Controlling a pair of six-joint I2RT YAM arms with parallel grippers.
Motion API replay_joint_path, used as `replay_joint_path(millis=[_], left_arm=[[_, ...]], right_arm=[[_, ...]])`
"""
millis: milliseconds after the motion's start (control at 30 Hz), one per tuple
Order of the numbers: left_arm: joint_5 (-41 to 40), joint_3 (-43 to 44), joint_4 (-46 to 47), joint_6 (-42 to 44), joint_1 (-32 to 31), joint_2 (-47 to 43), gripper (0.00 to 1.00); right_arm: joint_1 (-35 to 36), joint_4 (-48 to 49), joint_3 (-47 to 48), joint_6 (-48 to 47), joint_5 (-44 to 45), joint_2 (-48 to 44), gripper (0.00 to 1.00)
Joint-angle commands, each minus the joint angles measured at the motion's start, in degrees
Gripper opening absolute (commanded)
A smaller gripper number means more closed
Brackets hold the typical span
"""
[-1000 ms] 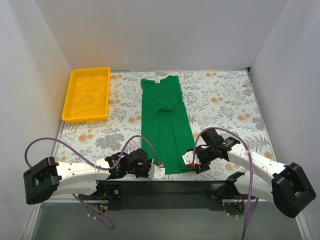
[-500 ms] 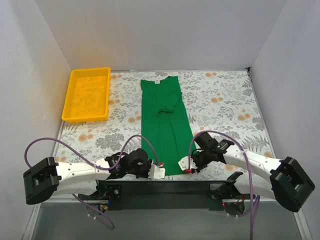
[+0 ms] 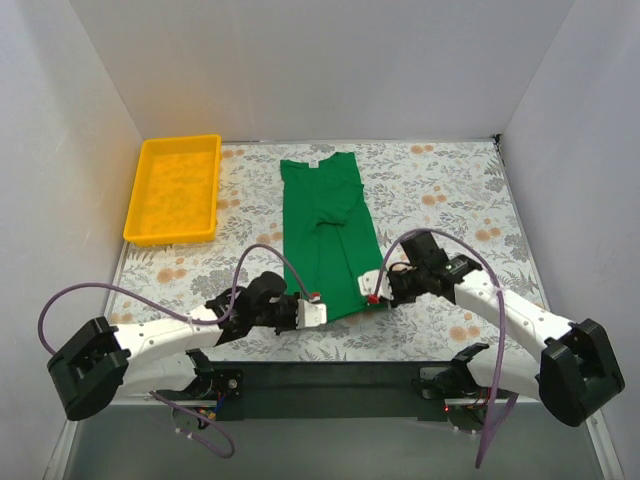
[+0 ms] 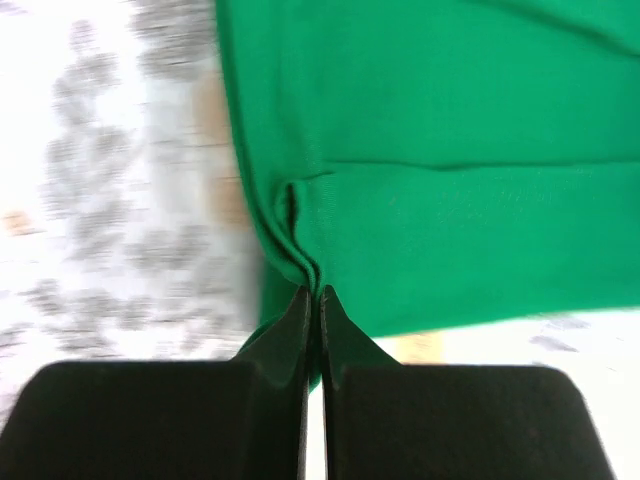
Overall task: Fold and stack the t-shirts
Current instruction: Fold the tshirt
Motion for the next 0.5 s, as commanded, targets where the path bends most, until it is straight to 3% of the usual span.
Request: replay_joint_path(millis=[0,200,467], left_arm=[[5.3,4.8,6.7,3.4,5.9,4.1,0.00],[12.3,14.7,11.8,6.4,19.7,17.0,0.00],[15.8,27.1,11.6,8.5,28.0,30.7,0.00]], right_arm=[[-4.0,0.5,8.3,0.8,0.0,5.2,0.01],[-6.8,0.7,26.3,4.8,2.1,22.3,0.01],[-8.8,3.5,43.5,12.5,5.1,37.8,0.01]])
